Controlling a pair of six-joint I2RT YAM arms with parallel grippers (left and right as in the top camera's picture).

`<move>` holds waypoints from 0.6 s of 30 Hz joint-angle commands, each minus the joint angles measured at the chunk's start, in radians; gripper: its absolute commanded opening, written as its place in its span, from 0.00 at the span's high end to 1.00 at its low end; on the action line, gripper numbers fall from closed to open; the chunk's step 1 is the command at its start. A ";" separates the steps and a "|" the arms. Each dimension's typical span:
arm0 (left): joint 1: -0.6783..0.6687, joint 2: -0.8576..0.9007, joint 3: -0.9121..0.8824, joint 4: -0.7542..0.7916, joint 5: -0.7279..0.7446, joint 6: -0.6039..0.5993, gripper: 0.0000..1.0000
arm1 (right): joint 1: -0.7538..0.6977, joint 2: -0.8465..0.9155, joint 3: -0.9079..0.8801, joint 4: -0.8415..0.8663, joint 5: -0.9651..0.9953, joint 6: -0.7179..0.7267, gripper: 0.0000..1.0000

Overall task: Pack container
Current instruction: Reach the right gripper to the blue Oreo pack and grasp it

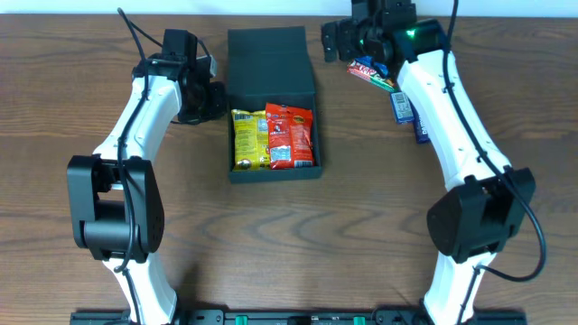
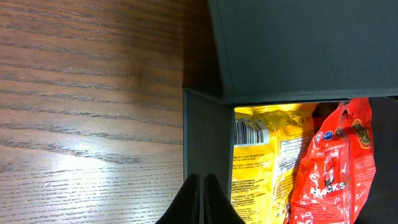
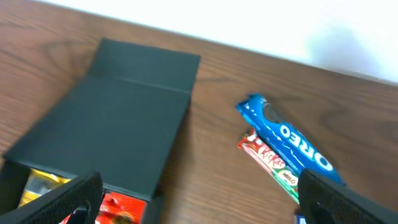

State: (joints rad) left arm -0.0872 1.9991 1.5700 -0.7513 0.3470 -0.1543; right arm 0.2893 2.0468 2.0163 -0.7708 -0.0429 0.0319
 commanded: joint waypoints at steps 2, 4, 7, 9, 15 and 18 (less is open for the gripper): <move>0.002 -0.031 0.021 0.000 -0.014 -0.003 0.94 | 0.010 0.019 -0.003 0.041 0.127 -0.213 0.01; 0.002 -0.031 0.021 0.000 -0.014 -0.003 0.94 | 0.001 0.063 -0.002 0.082 0.232 -0.328 0.01; 0.002 -0.031 0.021 -0.008 -0.014 -0.004 0.94 | -0.034 0.135 0.021 0.089 0.279 -0.377 0.01; 0.002 -0.031 0.021 -0.013 -0.014 -0.005 0.94 | -0.065 0.187 0.054 0.091 0.264 -0.378 0.01; 0.002 -0.031 0.021 -0.029 -0.014 -0.004 0.93 | -0.154 0.367 0.246 0.040 0.129 -0.381 0.01; 0.002 -0.031 0.021 -0.038 -0.014 -0.004 0.93 | -0.182 0.462 0.357 -0.023 0.075 -0.389 0.01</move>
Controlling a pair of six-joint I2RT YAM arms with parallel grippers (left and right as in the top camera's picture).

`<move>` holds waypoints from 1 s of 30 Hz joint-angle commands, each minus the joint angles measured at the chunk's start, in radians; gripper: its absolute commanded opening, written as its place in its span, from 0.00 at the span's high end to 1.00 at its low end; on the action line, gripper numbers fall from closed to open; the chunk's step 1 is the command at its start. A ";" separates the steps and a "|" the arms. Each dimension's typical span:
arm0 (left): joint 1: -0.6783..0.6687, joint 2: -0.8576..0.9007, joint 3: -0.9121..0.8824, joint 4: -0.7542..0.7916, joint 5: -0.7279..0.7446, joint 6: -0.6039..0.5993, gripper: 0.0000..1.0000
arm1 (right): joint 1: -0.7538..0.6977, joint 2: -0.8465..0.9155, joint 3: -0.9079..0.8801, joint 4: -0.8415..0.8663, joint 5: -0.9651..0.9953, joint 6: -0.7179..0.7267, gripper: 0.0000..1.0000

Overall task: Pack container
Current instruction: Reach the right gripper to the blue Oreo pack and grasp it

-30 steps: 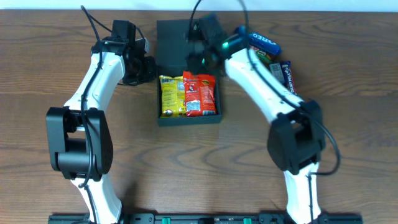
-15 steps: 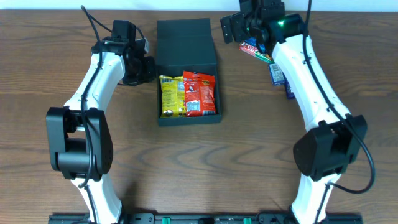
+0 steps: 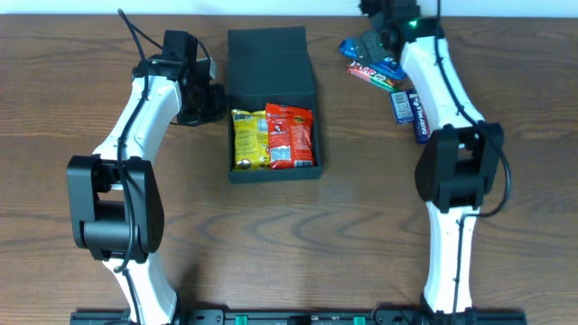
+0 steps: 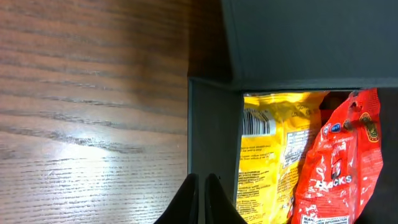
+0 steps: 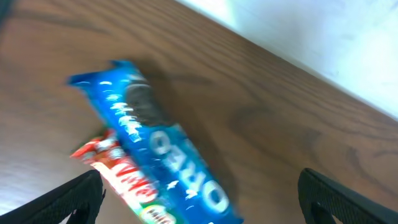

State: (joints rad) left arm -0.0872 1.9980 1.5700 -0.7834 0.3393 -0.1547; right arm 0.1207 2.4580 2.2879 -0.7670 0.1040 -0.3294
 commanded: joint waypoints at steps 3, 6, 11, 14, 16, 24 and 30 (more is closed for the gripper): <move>0.002 -0.030 0.021 -0.009 -0.007 -0.004 0.93 | -0.028 0.093 0.123 -0.049 -0.142 -0.027 0.01; 0.002 -0.030 0.021 -0.013 -0.007 -0.004 0.92 | -0.038 0.097 0.123 -0.050 -0.201 -0.027 0.01; 0.002 -0.030 0.021 -0.014 -0.007 -0.004 0.92 | -0.054 0.101 0.122 -0.053 -0.225 -0.044 0.01; 0.002 -0.030 0.021 -0.013 -0.007 -0.003 0.91 | -0.070 0.119 0.122 -0.059 -0.240 -0.051 0.01; 0.002 -0.030 0.021 -0.014 -0.007 -0.003 0.91 | -0.081 0.133 0.122 -0.061 -0.266 -0.053 0.01; 0.002 -0.030 0.021 -0.014 -0.007 -0.003 0.91 | -0.101 0.171 0.122 -0.064 -0.322 -0.053 0.01; 0.002 -0.030 0.021 -0.018 -0.007 -0.004 0.91 | -0.101 0.185 0.121 -0.081 -0.322 -0.053 0.09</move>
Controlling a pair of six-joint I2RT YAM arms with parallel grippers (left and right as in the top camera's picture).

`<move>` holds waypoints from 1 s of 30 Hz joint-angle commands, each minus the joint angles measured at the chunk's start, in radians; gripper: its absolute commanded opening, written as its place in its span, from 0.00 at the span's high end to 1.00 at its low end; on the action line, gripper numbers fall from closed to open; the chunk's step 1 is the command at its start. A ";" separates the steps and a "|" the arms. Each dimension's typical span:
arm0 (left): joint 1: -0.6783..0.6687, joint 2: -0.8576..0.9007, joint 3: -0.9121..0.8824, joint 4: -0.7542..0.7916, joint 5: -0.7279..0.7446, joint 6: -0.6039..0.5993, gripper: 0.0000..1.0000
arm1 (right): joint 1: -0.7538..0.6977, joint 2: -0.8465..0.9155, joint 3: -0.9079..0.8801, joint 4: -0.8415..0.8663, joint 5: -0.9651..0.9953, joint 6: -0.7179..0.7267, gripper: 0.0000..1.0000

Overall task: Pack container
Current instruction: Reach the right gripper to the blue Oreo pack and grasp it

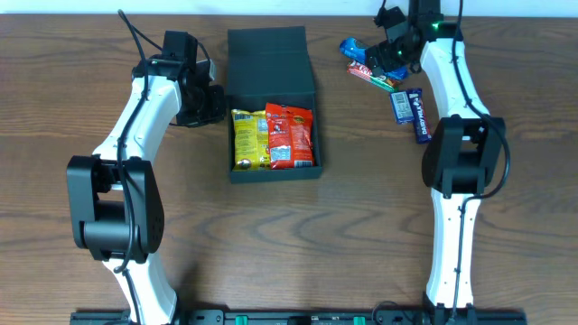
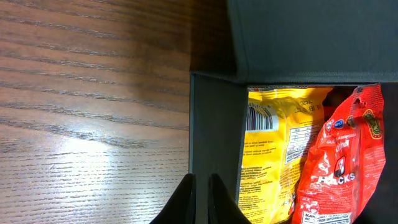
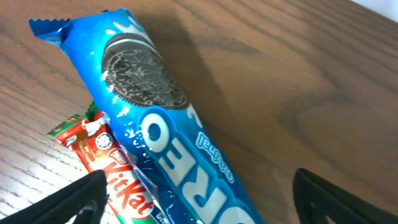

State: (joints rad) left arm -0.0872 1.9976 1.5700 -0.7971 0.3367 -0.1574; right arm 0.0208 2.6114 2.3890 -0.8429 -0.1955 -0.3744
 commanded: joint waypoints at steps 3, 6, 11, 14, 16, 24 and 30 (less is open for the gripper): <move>0.002 -0.029 0.021 -0.003 -0.004 -0.001 0.91 | -0.003 0.038 0.020 -0.023 -0.046 -0.008 0.12; 0.002 -0.029 0.021 -0.003 -0.004 -0.001 0.91 | -0.003 0.047 0.019 -0.039 -0.049 -0.008 0.15; 0.002 -0.029 0.021 -0.003 -0.004 -0.001 0.91 | -0.003 0.056 0.019 -0.045 -0.049 -0.008 0.17; 0.002 -0.029 0.021 -0.003 -0.004 -0.001 0.91 | -0.003 0.059 0.019 -0.054 -0.049 -0.008 0.21; 0.002 -0.029 0.021 -0.003 -0.004 -0.001 0.91 | -0.003 0.059 0.019 -0.056 -0.049 -0.006 0.24; 0.002 -0.029 0.021 -0.003 -0.004 0.000 0.91 | 0.000 0.059 0.019 -0.077 -0.125 0.031 0.37; 0.002 -0.029 0.021 -0.002 -0.005 0.000 0.91 | 0.000 0.059 0.019 -0.097 -0.183 0.060 0.44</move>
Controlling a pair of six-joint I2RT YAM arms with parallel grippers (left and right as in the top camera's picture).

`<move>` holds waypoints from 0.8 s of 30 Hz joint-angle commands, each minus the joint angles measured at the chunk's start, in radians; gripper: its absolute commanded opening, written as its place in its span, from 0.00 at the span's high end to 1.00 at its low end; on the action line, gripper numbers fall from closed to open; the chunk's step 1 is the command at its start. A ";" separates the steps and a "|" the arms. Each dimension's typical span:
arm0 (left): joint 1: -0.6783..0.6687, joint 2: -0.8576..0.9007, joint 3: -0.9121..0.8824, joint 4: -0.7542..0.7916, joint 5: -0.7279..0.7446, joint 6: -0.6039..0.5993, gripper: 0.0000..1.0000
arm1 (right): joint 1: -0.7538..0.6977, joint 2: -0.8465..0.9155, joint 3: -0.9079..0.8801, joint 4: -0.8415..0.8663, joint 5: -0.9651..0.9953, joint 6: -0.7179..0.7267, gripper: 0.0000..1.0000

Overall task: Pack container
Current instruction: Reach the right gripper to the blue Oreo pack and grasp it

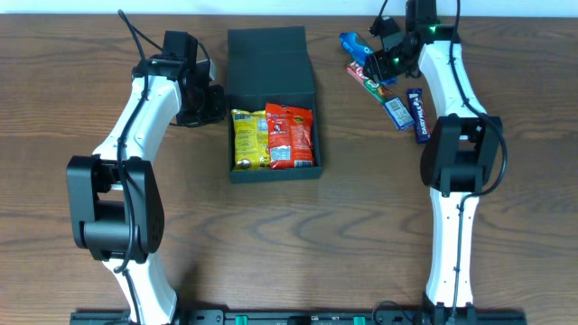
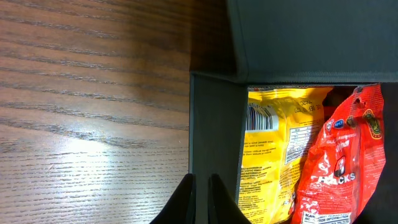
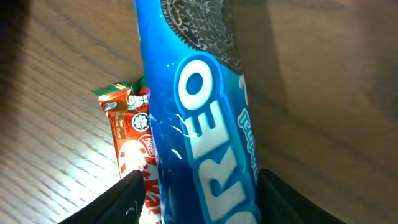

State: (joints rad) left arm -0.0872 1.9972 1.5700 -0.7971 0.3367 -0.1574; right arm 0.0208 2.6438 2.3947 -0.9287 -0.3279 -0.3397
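Observation:
The dark container point(image 1: 275, 173) stands open at mid table, its lid point(image 1: 269, 59) folded back. A yellow snack pack point(image 1: 248, 140) and a red snack pack point(image 1: 291, 135) lie inside. My left gripper point(image 2: 201, 200) is shut on the container's left wall point(image 2: 211, 137), next to the yellow pack point(image 2: 273, 149) and the red pack point(image 2: 339, 162). At the far right, my right gripper point(image 3: 199, 200) is shut on the blue Oreo pack point(image 3: 199, 93), a finger on each long side. The left fingertip point(image 3: 127, 199) also touches the red KitKat point(image 3: 130, 130). In the overhead view, the right gripper point(image 1: 384, 61) covers most of the Oreo pack point(image 1: 352, 42).
The KitKat point(image 1: 368, 79) lies just under the Oreo pack. A small blue pack point(image 1: 395, 110) and a dark blue bar point(image 1: 418, 117) lie on the wood nearby, right of the container. The table's far edge runs just behind the right gripper.
My right gripper's fingers have come in from wide apart to press the Oreo pack's sides, lower over it. The small blue pack has shifted and tilted. The left gripper stays on the container wall.
My right gripper was open near the container's lid, looking across at the snacks. Then it was open over the Oreo pack and KitKat, then closer above them, and now shut on the Oreo pack. The left gripper stayed at the container's left wall throughout.

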 commanded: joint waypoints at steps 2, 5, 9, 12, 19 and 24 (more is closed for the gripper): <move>0.002 -0.029 0.021 -0.001 -0.005 0.000 0.91 | 0.002 0.027 0.014 -0.025 -0.051 0.029 0.46; 0.002 -0.029 0.021 0.005 -0.004 0.000 0.91 | 0.006 0.027 0.014 -0.047 -0.051 0.029 0.49; 0.002 -0.029 0.021 0.011 -0.004 0.000 0.91 | 0.015 0.027 0.014 -0.063 -0.050 0.029 0.60; 0.002 -0.029 0.021 0.011 -0.004 0.000 0.91 | 0.021 0.027 0.014 -0.063 -0.050 0.030 0.65; 0.002 -0.029 0.021 0.011 -0.004 0.000 0.91 | 0.026 0.021 0.014 -0.063 -0.051 0.050 0.68; 0.002 -0.029 0.021 0.011 -0.004 0.000 0.91 | 0.026 -0.005 0.030 -0.062 -0.050 0.055 0.71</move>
State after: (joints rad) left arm -0.0872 1.9972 1.5700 -0.7849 0.3367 -0.1574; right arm 0.0341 2.6438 2.4008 -0.9844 -0.3672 -0.2993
